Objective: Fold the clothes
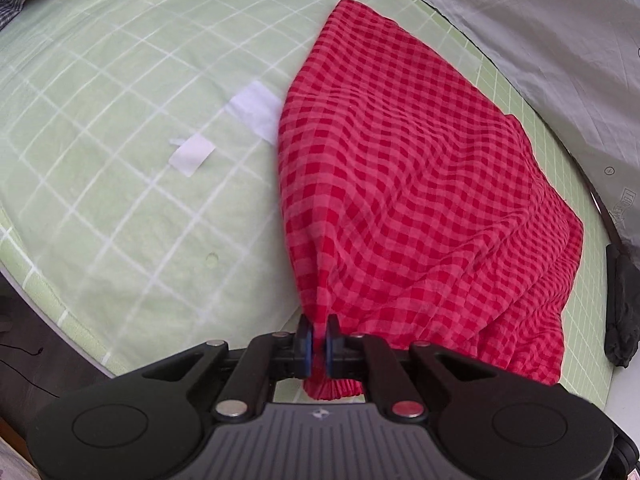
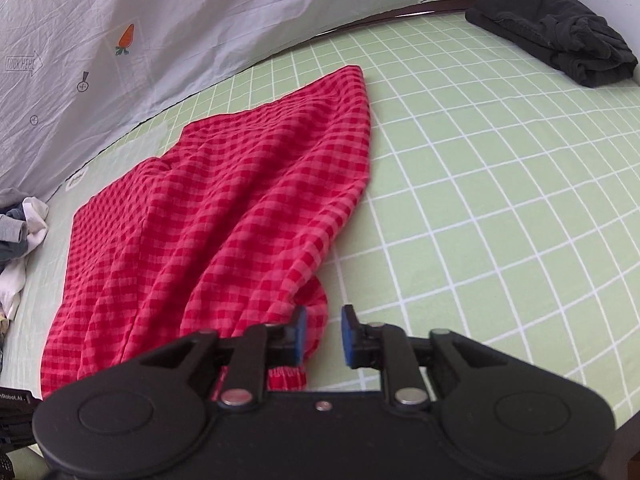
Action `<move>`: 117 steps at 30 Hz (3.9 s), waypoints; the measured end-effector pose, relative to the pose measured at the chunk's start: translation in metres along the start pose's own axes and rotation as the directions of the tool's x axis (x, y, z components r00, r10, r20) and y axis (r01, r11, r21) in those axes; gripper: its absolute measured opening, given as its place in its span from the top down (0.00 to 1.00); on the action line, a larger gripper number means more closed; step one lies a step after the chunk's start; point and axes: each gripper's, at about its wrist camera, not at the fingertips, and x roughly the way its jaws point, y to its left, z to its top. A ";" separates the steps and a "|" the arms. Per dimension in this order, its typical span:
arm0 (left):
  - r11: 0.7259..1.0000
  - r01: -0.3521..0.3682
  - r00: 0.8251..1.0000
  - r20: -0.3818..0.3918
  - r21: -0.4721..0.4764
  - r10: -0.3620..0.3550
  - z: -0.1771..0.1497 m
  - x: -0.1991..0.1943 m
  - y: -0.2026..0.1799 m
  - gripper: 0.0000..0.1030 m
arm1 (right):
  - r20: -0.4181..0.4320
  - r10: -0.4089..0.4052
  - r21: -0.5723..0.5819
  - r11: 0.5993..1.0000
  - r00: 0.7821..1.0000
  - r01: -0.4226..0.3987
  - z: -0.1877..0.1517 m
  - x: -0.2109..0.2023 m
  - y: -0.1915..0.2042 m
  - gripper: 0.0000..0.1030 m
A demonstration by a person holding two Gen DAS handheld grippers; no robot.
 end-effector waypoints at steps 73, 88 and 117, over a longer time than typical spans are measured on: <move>0.965 -0.167 0.985 0.067 0.203 0.156 0.174 0.046 -0.007 1.00 | 0.033 -0.304 -0.099 0.947 0.952 0.306 0.096 0.096 0.092 0.02; 0.977 -0.103 0.979 0.192 0.184 0.067 0.197 0.023 -0.049 0.55 | 0.064 -0.292 -0.128 0.946 0.954 0.298 0.140 0.110 0.055 0.02; 0.861 -0.055 0.998 0.027 0.505 0.048 0.155 0.102 -0.138 1.00 | 0.091 -0.271 -0.023 0.961 0.958 0.274 0.160 0.113 0.026 0.97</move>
